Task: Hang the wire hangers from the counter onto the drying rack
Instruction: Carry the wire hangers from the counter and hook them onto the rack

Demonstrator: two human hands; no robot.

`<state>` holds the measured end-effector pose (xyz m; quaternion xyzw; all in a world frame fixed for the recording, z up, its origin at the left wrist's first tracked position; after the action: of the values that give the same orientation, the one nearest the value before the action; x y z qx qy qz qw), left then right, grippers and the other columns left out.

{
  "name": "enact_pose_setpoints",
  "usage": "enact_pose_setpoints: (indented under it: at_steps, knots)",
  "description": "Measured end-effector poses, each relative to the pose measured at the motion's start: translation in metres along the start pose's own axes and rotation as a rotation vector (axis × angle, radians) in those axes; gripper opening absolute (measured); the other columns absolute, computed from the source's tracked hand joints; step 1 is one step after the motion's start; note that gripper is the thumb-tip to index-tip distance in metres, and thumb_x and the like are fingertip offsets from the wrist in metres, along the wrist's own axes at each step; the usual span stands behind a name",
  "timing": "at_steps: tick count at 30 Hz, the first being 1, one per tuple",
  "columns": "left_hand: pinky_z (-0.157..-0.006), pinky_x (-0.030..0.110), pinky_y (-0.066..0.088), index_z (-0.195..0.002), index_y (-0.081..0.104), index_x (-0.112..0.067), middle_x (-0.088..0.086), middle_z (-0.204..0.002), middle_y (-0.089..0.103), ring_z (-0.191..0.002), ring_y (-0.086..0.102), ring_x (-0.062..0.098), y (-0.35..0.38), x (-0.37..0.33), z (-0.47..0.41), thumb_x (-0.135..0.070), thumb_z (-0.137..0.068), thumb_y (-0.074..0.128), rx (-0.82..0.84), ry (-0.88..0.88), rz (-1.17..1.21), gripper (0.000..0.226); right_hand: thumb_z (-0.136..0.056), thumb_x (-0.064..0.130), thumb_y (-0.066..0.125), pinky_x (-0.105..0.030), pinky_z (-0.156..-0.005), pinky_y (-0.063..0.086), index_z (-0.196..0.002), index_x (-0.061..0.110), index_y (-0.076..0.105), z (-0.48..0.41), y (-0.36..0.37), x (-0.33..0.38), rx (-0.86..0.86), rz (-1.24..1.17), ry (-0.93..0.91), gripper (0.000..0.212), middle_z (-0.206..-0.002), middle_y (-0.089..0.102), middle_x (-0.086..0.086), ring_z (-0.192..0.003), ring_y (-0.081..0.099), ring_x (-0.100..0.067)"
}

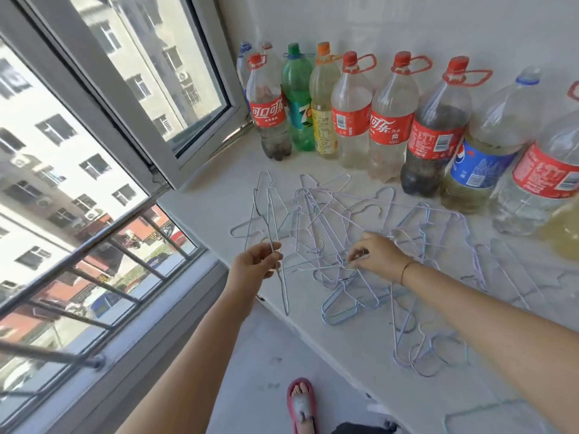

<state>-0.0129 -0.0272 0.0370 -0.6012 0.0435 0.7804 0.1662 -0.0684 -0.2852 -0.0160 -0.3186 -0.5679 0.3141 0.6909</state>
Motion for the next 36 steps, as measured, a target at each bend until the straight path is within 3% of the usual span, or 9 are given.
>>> enact_pose_setpoints:
  at_steps: [4, 8, 12, 17, 21, 25, 30, 33, 36]
  knots:
    - [-0.073, 0.023, 0.046, -0.097, 0.068, -0.019, -0.005, -0.078, 0.069, -0.068, 0.06, 0.007, -0.02, -0.004, 0.026, -0.006, -0.087, 0.062, -0.075, -0.003, 0.044, 0.018, -0.076, 0.025, 0.073, -0.031, -0.084, 0.045, -0.088, 0.019, 0.073, -0.003, 0.001, 0.019, 0.006, -0.048, -0.044, 0.014, -0.093, 0.058, -0.005, -0.092, 0.054, -0.018]
    - [-0.072, 0.02, 0.048, -0.102, 0.068, -0.014, -0.008, -0.071, 0.07, -0.064, 0.061, 0.002, -0.041, -0.011, 0.05, -0.003, -0.088, 0.059, -0.152, 0.023, 0.087, 0.02, -0.078, 0.013, 0.072, -0.023, -0.074, 0.049, -0.082, 0.016, 0.068, -0.007, 0.003, 0.049, 0.014, -0.377, -0.008, 0.006, -0.079, 0.066, 0.0, -0.073, 0.06, -0.011]
    - [-0.069, 0.019, 0.046, -0.101, 0.068, -0.017, -0.003, -0.076, 0.069, -0.069, 0.059, 0.009, -0.063, -0.017, 0.072, -0.004, -0.089, 0.059, -0.225, 0.039, 0.14, 0.019, -0.082, 0.002, 0.066, -0.013, -0.051, 0.046, -0.096, -0.003, 0.063, -0.007, 0.01, 0.092, 0.066, -0.749, 0.047, 0.016, -0.067, 0.06, -0.006, -0.049, 0.055, -0.003]
    - [-0.069, 0.019, 0.049, -0.107, 0.067, -0.014, 0.001, -0.083, 0.069, -0.074, 0.059, 0.012, -0.1, -0.017, 0.108, -0.007, -0.089, 0.059, -0.315, 0.04, 0.194, 0.02, -0.084, -0.003, 0.061, -0.011, -0.05, 0.046, -0.098, -0.003, 0.061, 0.003, 0.021, 0.161, 0.196, -0.988, 0.025, 0.014, -0.075, 0.062, -0.007, -0.05, 0.056, 0.0]
    - [-0.068, 0.021, 0.05, -0.105, 0.067, -0.017, 0.001, -0.081, 0.071, -0.072, 0.059, 0.014, -0.152, -0.008, 0.159, -0.006, -0.087, 0.062, -0.42, 0.078, 0.255, 0.022, -0.086, 0.0, 0.058, -0.014, -0.055, 0.048, -0.096, 0.004, 0.064, 0.02, 0.043, 0.239, 0.358, -1.061, -0.033, 0.012, -0.086, 0.064, -0.007, -0.065, 0.056, -0.008]
    - [-0.062, 0.017, 0.049, -0.11, 0.065, -0.011, 0.006, -0.08, 0.068, -0.069, 0.054, 0.016, -0.211, 0.011, 0.23, -0.002, -0.087, 0.061, -0.517, 0.1, 0.346, 0.026, -0.089, 0.001, 0.054, -0.016, -0.054, 0.049, -0.105, 0.004, 0.064, 0.059, 0.083, 0.323, 0.532, -1.108, -0.084, 0.019, -0.072, 0.061, -0.007, -0.058, 0.056, -0.009]
    - [-0.063, 0.015, 0.05, -0.11, 0.065, -0.014, -0.001, -0.074, 0.069, -0.066, 0.056, 0.011, -0.285, 0.044, 0.346, -0.004, -0.087, 0.06, -0.69, 0.123, 0.402, 0.025, -0.089, 0.002, 0.053, -0.02, -0.049, 0.044, -0.112, 0.006, 0.062, 0.132, 0.156, 0.429, 0.788, -1.129, -0.126, 0.025, -0.064, 0.058, -0.006, -0.051, 0.05, -0.011]
    - [-0.059, 0.013, 0.048, -0.105, 0.065, -0.016, -0.001, -0.073, 0.069, -0.062, 0.056, 0.007, -0.324, 0.064, 0.424, -0.004, -0.087, 0.06, -0.801, 0.128, 0.417, 0.022, -0.088, 0.004, 0.055, -0.021, -0.052, 0.043, -0.108, 0.011, 0.065, 0.184, 0.205, 0.488, 0.936, -1.153, -0.117, 0.024, -0.063, 0.059, -0.004, -0.054, 0.05, -0.012]
    - [-0.06, 0.013, 0.048, -0.107, 0.065, -0.012, 0.006, -0.08, 0.065, -0.07, 0.055, 0.012, -0.36, 0.086, 0.502, -0.002, -0.086, 0.06, -0.912, 0.122, 0.428, 0.024, -0.088, 0.005, 0.056, -0.02, -0.051, 0.043, -0.107, 0.012, 0.067, 0.239, 0.253, 0.539, 1.063, -1.157, -0.115, 0.023, -0.064, 0.061, -0.003, -0.057, 0.051, -0.013]
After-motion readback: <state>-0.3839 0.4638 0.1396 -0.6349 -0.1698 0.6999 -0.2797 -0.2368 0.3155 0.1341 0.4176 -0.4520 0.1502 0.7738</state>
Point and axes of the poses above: each hand's wrist, its own z-axis away from the middle knuckle, its own y-axis out of the palm, x = y × z, the point moved 1 cm from there along -z, towards the middle knuckle
